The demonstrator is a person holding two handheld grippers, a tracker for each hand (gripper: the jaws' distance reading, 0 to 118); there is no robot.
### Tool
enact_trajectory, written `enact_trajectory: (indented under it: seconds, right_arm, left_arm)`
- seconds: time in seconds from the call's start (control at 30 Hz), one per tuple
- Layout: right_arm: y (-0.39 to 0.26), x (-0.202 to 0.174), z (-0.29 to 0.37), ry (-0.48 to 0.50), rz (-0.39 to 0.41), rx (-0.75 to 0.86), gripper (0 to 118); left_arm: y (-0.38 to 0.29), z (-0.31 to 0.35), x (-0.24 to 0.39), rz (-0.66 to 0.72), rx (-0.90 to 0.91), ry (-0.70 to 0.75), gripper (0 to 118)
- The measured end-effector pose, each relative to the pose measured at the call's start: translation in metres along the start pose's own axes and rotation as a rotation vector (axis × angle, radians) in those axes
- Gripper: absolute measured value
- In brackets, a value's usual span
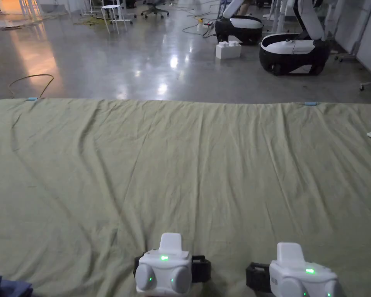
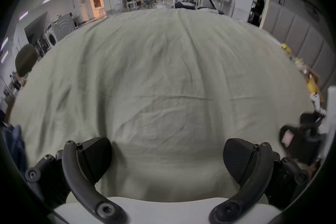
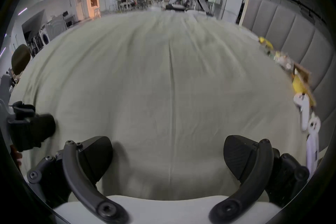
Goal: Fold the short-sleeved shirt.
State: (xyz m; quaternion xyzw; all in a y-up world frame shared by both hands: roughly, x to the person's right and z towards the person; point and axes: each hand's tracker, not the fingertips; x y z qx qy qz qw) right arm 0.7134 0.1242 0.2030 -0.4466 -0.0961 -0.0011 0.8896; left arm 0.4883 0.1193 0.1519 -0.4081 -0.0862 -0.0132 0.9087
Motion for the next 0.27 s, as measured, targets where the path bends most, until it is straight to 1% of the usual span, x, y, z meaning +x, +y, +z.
enact_trajectory:
  seconds: [0.03, 0.07, 0.1, 0.13, 0.2, 0.27]
  right_arm:
    - [-0.005, 0.007, 0.006, 0.050, -0.051, 0.145, 118]
    - [0.002, 0.014, 0.016, 0.068, -0.041, 0.111, 118]
    - [0.004, 0.018, 0.016, 0.086, -0.071, 0.090, 118]
    - [0.003, 0.019, 0.008, 0.093, -0.071, 0.078, 118]
    - [0.006, 0.013, 0.008, 0.072, -0.055, 0.060, 118]
    - [0.001, 0.009, 0.004, 0.051, -0.038, 0.075, 118]
  left_arm:
    - [0.000, 0.008, -0.004, -0.005, 0.052, -0.003, 118]
    - [0.003, 0.013, -0.007, 0.021, 0.029, -0.025, 118]
    - [0.002, 0.009, -0.010, 0.024, 0.018, -0.024, 118]
    - [0.002, 0.003, -0.010, 0.024, 0.000, -0.027, 118]
    - [0.006, 0.003, 0.001, -0.011, -0.050, 0.014, 118]
    - [0.000, 0.004, 0.005, -0.033, -0.022, 0.041, 118]
